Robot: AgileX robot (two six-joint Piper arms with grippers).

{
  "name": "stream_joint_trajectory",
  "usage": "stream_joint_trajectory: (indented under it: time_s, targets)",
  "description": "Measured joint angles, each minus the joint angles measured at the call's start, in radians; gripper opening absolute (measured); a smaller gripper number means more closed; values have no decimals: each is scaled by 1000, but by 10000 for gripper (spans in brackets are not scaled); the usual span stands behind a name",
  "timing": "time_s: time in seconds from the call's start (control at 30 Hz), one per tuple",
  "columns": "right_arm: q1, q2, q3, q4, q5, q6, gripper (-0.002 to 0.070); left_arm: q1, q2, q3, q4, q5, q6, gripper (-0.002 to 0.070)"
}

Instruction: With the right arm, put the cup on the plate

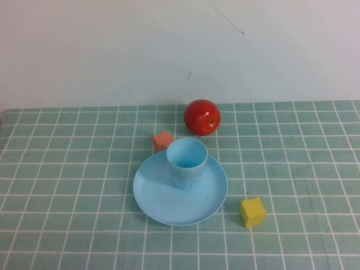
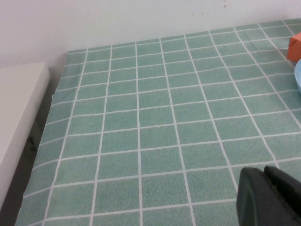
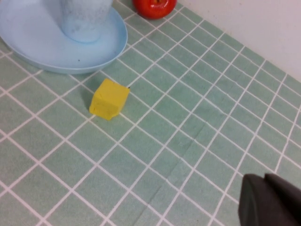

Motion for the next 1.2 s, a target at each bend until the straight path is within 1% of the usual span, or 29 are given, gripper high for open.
stream_joint_trajectory:
  time_s: [0.4, 0.5, 0.83, 1.1, 1.2]
  targets:
    - [-6, -14, 0, 0, 0, 0, 3, 0, 0, 0, 0, 0, 0, -3]
    - [-54, -57, 0, 0, 0, 0, 3, 0, 0, 0, 0, 0, 0, -3]
    - [-309, -243, 0, 0, 0, 0, 3, 0, 0, 0, 0, 0, 0, -3]
    - [-403, -434, 0, 0, 0, 0, 3, 0, 0, 0, 0, 0, 0, -3]
    - [-430, -466, 0, -10, -3, 0, 3, 0, 0, 0, 0, 0, 0, -3]
